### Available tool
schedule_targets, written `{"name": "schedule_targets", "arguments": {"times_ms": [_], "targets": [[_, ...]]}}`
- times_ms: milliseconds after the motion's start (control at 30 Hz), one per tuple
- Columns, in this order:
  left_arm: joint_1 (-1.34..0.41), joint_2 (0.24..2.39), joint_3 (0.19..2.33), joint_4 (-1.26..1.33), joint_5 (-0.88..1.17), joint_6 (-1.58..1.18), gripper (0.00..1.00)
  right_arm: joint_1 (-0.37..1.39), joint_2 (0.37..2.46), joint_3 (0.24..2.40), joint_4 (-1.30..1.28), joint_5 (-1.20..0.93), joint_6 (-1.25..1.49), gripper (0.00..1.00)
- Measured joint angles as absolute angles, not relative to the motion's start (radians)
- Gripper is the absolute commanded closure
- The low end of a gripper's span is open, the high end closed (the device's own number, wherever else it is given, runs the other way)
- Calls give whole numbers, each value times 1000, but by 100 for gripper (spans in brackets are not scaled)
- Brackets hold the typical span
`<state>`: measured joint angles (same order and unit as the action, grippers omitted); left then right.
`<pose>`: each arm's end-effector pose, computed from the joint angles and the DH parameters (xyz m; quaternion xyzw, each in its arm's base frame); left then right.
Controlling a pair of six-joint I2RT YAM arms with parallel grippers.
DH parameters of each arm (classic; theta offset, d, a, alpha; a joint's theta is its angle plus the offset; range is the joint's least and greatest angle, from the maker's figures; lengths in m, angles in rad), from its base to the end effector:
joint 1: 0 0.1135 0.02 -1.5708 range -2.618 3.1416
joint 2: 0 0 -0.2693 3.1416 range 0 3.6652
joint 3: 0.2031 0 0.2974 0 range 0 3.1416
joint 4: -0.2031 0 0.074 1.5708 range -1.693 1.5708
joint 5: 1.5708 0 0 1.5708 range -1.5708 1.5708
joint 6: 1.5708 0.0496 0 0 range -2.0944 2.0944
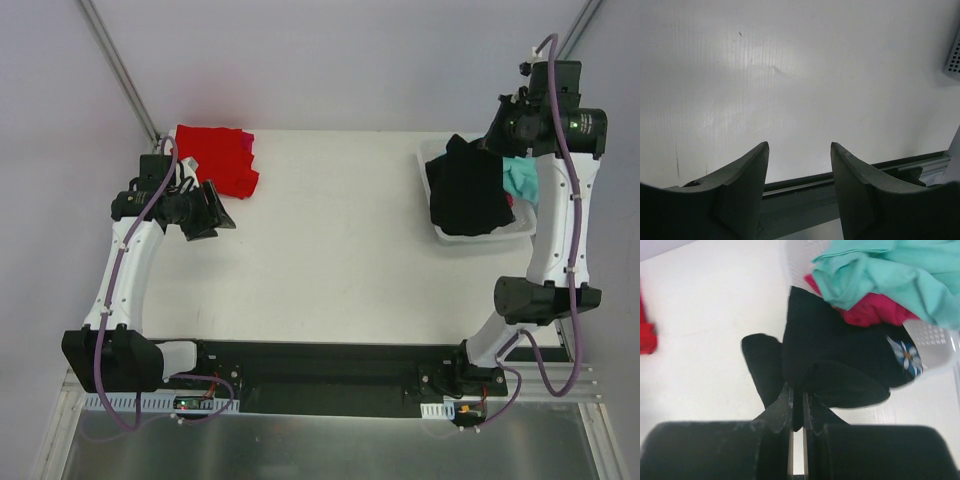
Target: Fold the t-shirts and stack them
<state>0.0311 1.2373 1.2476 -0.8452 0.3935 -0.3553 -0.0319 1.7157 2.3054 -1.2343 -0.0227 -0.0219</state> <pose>0.3034 -0.0096 0.3421 -0.1067 0.9115 -0.2369 0.3187 0.3663 -0.0106 0.5176 -0.0006 0.8946 -0.0019 0.4468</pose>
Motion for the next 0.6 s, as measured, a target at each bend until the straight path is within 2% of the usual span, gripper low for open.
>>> {"name": "schedule_targets", "arguments": {"times_ms": [300, 600], "targets": [[31, 1231, 1228, -842, 394, -360, 48, 174, 1643, 2277, -1204, -115, -93, 99], [26, 1224, 1228, -842, 395, -362, 48, 243, 1634, 2276, -1157, -255, -139, 99]]}}
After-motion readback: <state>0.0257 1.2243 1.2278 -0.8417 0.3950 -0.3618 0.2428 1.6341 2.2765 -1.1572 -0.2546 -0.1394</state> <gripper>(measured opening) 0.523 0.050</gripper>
